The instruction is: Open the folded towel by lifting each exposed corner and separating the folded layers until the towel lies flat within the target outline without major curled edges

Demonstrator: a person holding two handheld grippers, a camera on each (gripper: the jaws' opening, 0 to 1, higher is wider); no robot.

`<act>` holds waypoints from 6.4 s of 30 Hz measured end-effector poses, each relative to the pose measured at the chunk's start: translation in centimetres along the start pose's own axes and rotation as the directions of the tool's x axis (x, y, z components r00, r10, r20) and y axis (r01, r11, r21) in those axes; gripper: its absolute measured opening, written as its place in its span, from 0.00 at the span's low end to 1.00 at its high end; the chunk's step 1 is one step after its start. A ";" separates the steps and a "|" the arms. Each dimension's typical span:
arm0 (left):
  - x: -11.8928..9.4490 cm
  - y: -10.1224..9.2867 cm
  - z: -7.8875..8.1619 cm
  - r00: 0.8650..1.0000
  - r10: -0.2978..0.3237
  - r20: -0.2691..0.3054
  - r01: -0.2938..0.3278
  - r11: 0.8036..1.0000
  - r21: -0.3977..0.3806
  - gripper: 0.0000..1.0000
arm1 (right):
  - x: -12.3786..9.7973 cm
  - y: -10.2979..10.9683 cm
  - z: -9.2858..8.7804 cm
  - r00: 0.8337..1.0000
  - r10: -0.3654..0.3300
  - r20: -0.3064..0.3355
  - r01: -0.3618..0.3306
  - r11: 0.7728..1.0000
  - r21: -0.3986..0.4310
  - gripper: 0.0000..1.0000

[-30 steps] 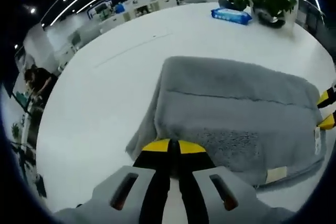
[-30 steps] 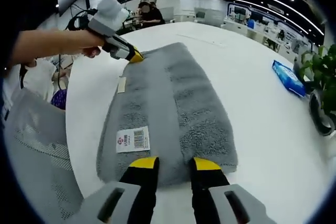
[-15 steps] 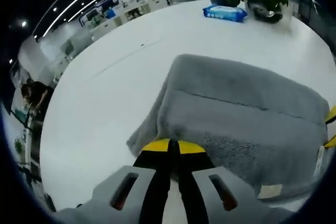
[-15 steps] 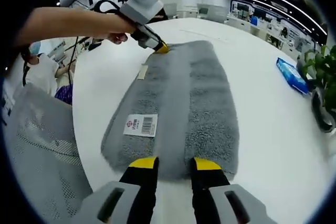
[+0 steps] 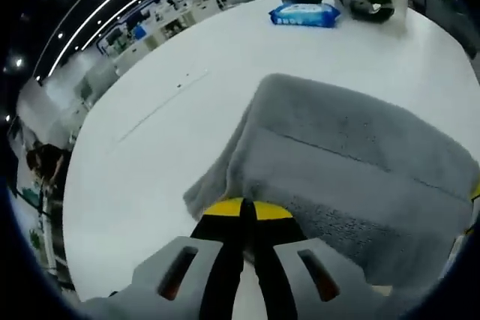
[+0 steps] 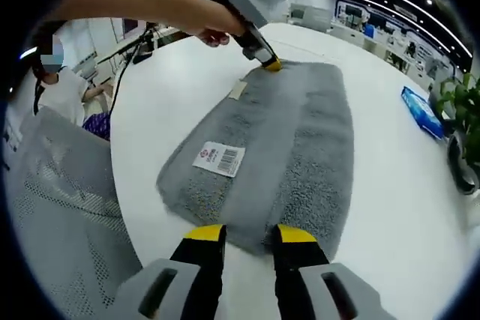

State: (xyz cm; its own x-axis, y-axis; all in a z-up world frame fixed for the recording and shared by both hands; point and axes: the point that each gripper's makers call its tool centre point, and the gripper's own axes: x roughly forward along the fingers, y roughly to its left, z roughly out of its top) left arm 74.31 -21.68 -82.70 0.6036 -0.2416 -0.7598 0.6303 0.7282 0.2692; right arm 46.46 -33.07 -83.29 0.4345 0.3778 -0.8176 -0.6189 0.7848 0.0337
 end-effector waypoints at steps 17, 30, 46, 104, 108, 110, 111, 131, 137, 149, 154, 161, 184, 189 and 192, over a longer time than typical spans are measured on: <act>2.2 -2.6 4.0 0.996 -0.091 0.004 0.090 0.988 0.123 0.01 | 0.2 2.0 0.3 1.000 0.030 0.001 -0.030 1.000 0.008 0.22; 2.0 -3.2 4.6 0.989 -0.145 0.032 0.140 0.983 0.114 0.01 | 0.2 2.6 0.4 0.999 0.035 0.030 -0.035 0.999 0.017 0.21; -5.8 -3.0 6.2 0.963 -0.113 0.243 0.122 0.992 -0.021 0.02 | -1.5 3.7 4.8 0.971 0.021 0.237 0.005 0.994 -0.111 0.32; -17.1 -6.9 -6.9 0.904 0.012 0.428 0.140 0.936 -0.322 0.05 | 3.4 8.5 6.7 0.974 0.100 0.203 -0.025 0.939 -0.343 0.32; -17.1 -7.2 -7.2 0.908 0.007 0.419 0.143 0.935 -0.325 0.05 | 4.1 8.6 6.2 0.980 0.082 0.182 -0.006 0.924 -0.382 0.32; -17.0 -7.2 -7.3 0.910 0.004 0.414 0.143 0.936 -0.323 0.05 | 4.3 8.4 6.0 0.982 0.070 0.173 0.004 0.919 -0.395 0.29; -17.0 -7.2 -7.2 0.911 0.002 0.413 0.145 0.935 -0.324 0.05 | 4.3 8.3 6.0 0.983 0.064 0.174 0.012 0.914 -0.405 0.28; -16.0 -8.9 -8.1 0.930 -0.066 0.361 0.174 0.946 -0.274 0.05 | 3.2 7.7 6.4 0.973 0.117 0.197 -0.056 0.955 -0.292 0.10; -15.7 -9.8 -8.5 0.939 -0.093 0.332 0.180 0.954 -0.241 0.05 | 2.8 7.4 6.6 0.970 0.127 0.208 -0.073 0.966 -0.246 0.07; -14.9 -11.1 -9.4 0.951 -0.145 0.274 0.204 0.958 -0.201 0.05 | 1.7 6.3 6.9 0.956 0.161 0.246 -0.138 0.985 -0.108 0.04; -14.2 -12.5 -10.7 0.959 -0.200 0.199 0.233 0.960 -0.154 0.04 | 1.4 6.2 7.0 0.951 0.170 0.258 -0.155 0.985 -0.076 0.04; -13.7 -13.7 -11.3 0.962 -0.223 0.156 0.233 0.971 -0.053 0.04 | 0.8 5.3 7.3 0.946 0.156 0.285 -0.156 0.988 -0.023 0.04; -13.6 -13.4 -11.6 0.959 -0.227 0.172 0.254 0.954 -0.157 0.04 | -2.5 -2.2 5.5 0.954 -0.047 0.295 0.000 0.988 0.158 0.02; -13.6 -13.4 -11.6 0.958 -0.227 0.176 0.255 0.953 -0.163 0.04 | -3.0 -3.7 4.5 0.957 -0.090 0.277 0.039 0.982 0.184 0.02; -13.6 -13.4 -11.6 0.958 -0.227 0.178 0.257 0.952 -0.169 0.04 | -3.3 -4.2 4.0 0.958 -0.105 0.268 0.053 0.979 0.194 0.02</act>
State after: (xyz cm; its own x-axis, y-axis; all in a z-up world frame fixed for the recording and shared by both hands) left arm 51.98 -20.74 -82.86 0.5215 -0.5107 -0.6836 0.6725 0.7391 -0.0392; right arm 50.24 -35.68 -78.47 0.6564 0.4111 -0.6326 -0.4559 0.8842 0.1015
